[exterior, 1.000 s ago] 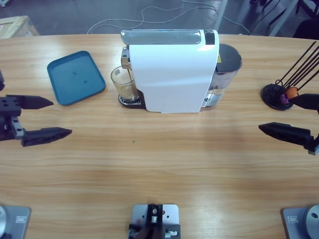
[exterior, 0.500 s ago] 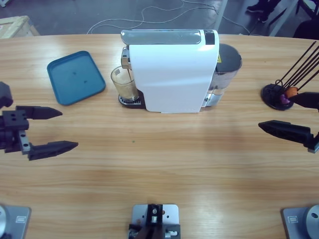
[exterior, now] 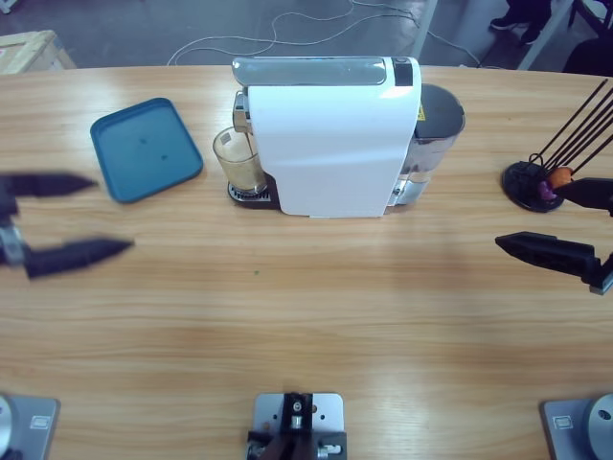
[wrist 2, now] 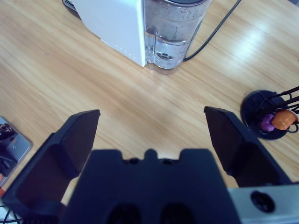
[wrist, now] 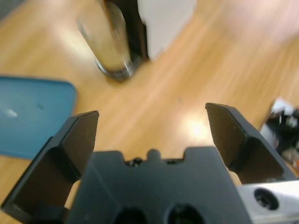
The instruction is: Pour coffee
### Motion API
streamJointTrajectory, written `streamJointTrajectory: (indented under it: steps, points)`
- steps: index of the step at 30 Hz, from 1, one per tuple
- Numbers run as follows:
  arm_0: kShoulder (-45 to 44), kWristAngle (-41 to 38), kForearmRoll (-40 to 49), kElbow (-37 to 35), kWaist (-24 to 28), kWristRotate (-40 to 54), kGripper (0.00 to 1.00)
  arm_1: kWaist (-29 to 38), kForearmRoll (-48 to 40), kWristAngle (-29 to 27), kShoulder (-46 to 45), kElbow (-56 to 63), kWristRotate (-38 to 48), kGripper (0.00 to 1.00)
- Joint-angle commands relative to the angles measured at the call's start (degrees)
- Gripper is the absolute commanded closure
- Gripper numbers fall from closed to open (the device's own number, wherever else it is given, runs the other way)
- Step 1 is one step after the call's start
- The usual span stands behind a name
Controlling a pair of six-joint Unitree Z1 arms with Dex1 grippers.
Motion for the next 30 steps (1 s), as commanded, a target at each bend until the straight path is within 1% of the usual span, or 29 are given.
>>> streamJointTrajectory:
  steps: [1,7,11,14,17,19,25,27,30]
  points:
    - [1.93,0.92,1.62,-7.06,2.34,-0.68,0.0,0.65,-0.02,-0.8,1.14,2.03,0.52,0.0]
    - [-0.12,2.59,5.35,-6.76,6.73,-0.64,0.0,0.65,-0.09,-0.71,1.84,1.96,0.52,0.0]
    - [-0.39,3.79,6.19,-6.67,7.44,-0.38,0.0,0.72,-0.04,-0.53,2.11,1.98,0.52,0.0]
    - [-0.77,2.89,6.33,-6.27,7.67,-0.47,0.004,0.93,0.35,-0.48,2.07,1.94,0.52,0.0]
    - [0.63,0.08,5.64,-5.11,8.3,-0.19,0.007,1.0,0.61,-0.31,2.37,1.85,0.69,0.0]
    - [2.41,-1.38,3.9,-3.68,9.56,3.35,0.009,1.04,0.61,-0.06,2.83,1.71,0.69,0.0]
    - [10.67,-3.91,-4.25,-4.23,15.54,13.12,0.023,1.05,0.7,0.61,5.09,1.24,0.52,0.0]
    - [13.99,-6.46,-6.7,-4.69,16.63,15.25,0.023,1.07,0.7,0.61,5.09,1.24,0.52,0.0]
    - [21.53,-11.56,-11.11,-5.71,17.32,17.87,0.023,1.09,0.7,0.89,5.75,1.18,0.52,0.004]
